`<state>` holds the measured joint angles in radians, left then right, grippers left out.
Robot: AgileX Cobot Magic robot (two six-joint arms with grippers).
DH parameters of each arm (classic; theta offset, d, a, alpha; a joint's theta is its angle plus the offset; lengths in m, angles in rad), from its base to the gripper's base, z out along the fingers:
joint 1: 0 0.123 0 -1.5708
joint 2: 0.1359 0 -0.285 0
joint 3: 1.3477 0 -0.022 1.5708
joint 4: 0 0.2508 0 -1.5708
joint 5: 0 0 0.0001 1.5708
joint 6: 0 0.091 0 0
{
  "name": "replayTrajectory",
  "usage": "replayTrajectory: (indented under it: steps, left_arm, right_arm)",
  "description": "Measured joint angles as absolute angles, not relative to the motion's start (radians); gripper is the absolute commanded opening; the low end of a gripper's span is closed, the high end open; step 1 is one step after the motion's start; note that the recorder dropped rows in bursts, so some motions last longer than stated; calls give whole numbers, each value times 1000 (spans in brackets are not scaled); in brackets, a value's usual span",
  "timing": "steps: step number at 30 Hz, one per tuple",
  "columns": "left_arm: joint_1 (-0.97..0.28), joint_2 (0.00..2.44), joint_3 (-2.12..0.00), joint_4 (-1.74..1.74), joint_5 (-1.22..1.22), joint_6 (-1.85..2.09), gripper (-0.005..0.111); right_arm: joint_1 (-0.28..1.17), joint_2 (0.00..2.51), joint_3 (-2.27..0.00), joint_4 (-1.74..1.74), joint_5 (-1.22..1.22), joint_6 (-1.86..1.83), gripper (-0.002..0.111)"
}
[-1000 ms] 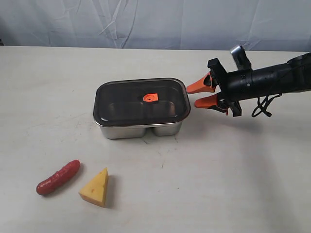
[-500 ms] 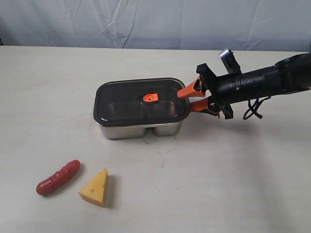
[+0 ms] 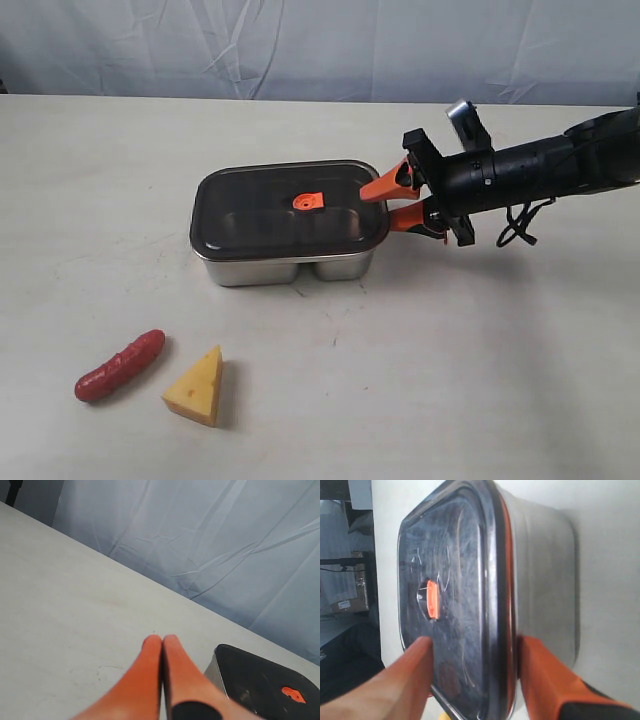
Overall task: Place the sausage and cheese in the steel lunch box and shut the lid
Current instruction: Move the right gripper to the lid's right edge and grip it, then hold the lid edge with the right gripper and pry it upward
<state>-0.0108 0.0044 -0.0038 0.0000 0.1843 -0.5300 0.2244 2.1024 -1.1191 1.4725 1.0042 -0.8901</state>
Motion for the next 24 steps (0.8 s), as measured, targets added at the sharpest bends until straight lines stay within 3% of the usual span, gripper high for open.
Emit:
replayTrajectory:
  steps: [24]
  left_arm:
    - [-14,4,-4,0,186,-530,0]
  right_arm:
    - [224,2050,-1119,1465,1032,-890,51]
